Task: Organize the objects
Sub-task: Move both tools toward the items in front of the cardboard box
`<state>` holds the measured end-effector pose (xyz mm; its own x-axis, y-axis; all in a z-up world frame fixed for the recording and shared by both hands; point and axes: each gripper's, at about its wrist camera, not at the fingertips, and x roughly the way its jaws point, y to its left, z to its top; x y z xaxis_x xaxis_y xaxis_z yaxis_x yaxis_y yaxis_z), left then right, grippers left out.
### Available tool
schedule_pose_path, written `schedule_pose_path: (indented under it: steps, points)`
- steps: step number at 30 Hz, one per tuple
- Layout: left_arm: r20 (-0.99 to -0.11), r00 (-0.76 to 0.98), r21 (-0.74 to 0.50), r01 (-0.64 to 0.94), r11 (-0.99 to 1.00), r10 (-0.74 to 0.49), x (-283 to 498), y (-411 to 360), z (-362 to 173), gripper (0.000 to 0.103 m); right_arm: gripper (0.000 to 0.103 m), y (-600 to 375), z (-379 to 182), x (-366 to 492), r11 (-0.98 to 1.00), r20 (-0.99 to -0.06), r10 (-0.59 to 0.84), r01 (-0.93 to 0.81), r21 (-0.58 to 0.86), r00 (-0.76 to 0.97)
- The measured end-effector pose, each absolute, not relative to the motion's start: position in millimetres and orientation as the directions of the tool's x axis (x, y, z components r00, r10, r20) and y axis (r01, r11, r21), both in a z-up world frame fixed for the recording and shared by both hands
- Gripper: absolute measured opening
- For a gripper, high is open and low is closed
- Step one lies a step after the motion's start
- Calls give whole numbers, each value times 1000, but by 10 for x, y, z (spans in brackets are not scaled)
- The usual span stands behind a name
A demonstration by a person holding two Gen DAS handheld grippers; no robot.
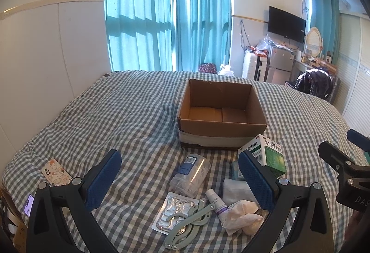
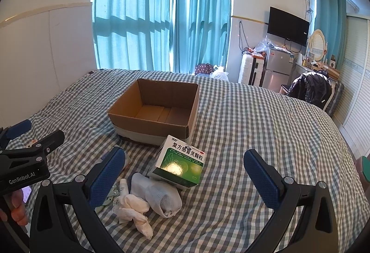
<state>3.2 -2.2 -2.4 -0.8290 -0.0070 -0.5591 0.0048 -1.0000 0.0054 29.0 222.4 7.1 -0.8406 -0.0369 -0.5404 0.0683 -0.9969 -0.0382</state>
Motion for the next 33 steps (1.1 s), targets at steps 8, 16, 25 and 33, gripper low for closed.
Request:
schedule_pose_path:
  steps: [8,16,25,33]
  points:
    - [-561,-828,4,11,-1000,-12,39,-31,-37,103,103,2220,76,281,-997,-541,-43,74,-36,-840]
    - [-562,-827,17,10,-1000,-18,49,-13,-42,103,103,2204,88,306,-995,-530,-60,90,-31,-846]
    - [-562,-827,18,14,-1000,-22,45,-15,-31,103,103,2179,107,307,-995,-531,-67,97,-29,-845]
    - [-562,-827,17,15,-1000,-22,43,-28,-31,103,103,2141,117,306,-994,-537,-75,106,-26,-840]
